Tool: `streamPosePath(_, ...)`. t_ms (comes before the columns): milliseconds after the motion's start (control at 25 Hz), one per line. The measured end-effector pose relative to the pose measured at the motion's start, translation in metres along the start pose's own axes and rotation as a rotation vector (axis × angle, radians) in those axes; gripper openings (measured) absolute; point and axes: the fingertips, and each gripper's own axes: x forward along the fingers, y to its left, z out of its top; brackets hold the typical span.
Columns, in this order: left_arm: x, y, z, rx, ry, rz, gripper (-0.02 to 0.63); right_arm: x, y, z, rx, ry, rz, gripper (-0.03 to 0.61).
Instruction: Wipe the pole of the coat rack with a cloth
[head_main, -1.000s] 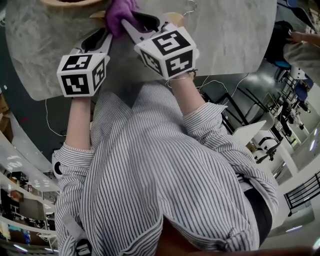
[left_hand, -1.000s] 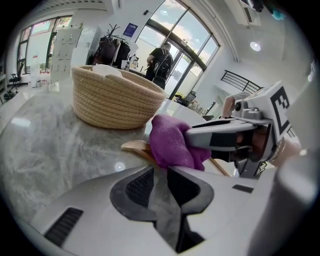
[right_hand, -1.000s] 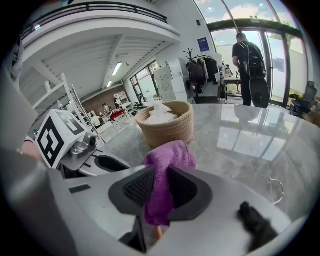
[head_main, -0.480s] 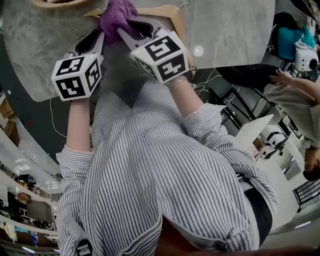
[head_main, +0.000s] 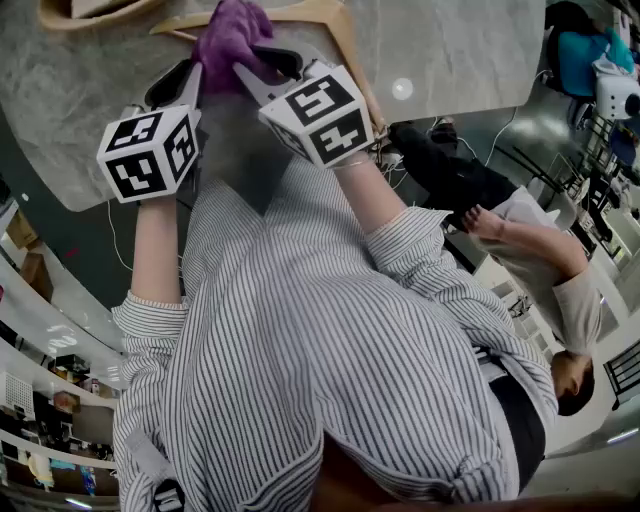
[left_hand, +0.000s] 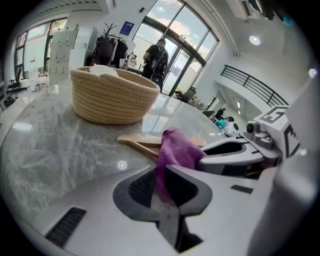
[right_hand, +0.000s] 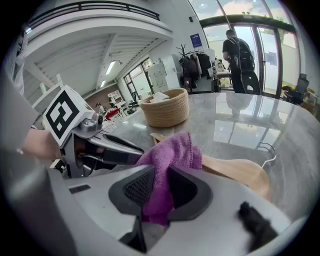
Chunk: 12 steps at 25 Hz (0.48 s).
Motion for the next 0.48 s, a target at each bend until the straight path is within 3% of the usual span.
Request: streamPosePath(480,0.005,-0.032,-0.001,0.083,0.028,-0.06,0.058,-0.026,-0.007,-0.026,0.065,-0.019,-0.064,0.089)
